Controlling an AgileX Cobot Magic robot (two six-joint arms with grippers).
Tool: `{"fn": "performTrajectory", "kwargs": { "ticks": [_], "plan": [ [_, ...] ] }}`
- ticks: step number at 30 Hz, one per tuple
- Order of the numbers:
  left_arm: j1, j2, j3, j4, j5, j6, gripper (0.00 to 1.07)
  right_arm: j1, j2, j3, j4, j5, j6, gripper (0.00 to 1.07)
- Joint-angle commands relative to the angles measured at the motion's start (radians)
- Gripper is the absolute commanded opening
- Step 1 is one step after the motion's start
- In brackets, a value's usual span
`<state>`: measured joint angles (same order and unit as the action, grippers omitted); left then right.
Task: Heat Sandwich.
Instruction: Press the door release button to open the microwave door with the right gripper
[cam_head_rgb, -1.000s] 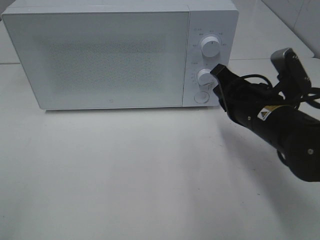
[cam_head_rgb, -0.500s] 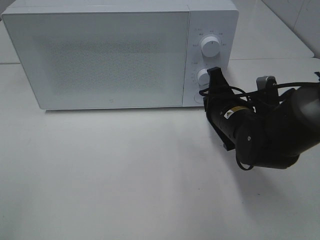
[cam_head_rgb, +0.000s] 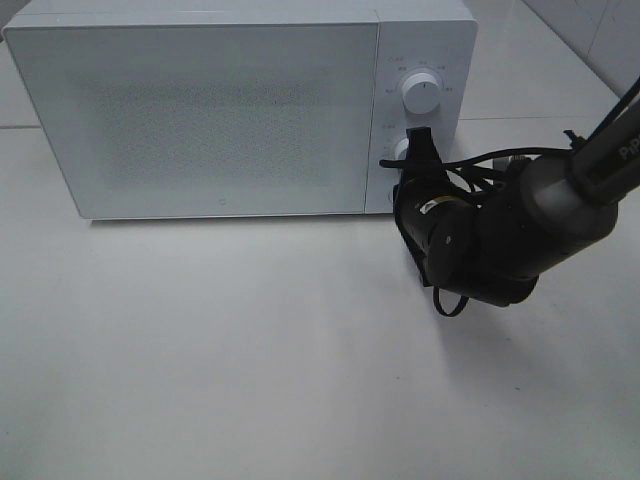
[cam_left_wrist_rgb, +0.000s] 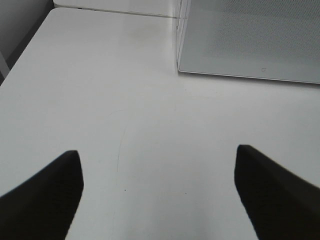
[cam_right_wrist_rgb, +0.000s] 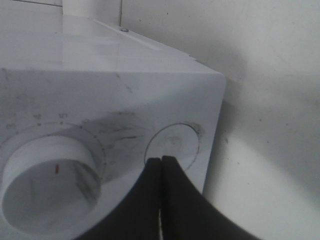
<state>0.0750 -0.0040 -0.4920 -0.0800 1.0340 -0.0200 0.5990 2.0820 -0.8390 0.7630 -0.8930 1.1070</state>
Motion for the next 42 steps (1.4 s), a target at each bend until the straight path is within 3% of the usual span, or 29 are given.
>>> {"fn": "performTrajectory", "kwargs": {
  "ticks": [1,26,34,42],
  "plan": [
    [0.002,-0.019,0.002,-0.007,-0.001,0.001,0.76,-0.019,0.004,-0.035,0.014,0.018,-0.006,0.0],
    [0.002,-0.019,0.002,-0.007,-0.001,0.001,0.76,-0.063,0.064,-0.141,0.031,0.011,0.08,0.0],
    [0.002,-0.019,0.002,-0.007,-0.001,0.001,0.76,-0.073,0.074,-0.149,0.0,-0.154,0.08,0.0],
    [0.002,-0.019,0.002,-0.007,-0.001,0.001,0.76,-0.102,0.074,-0.149,-0.038,-0.197,0.132,0.0]
  ]
}}
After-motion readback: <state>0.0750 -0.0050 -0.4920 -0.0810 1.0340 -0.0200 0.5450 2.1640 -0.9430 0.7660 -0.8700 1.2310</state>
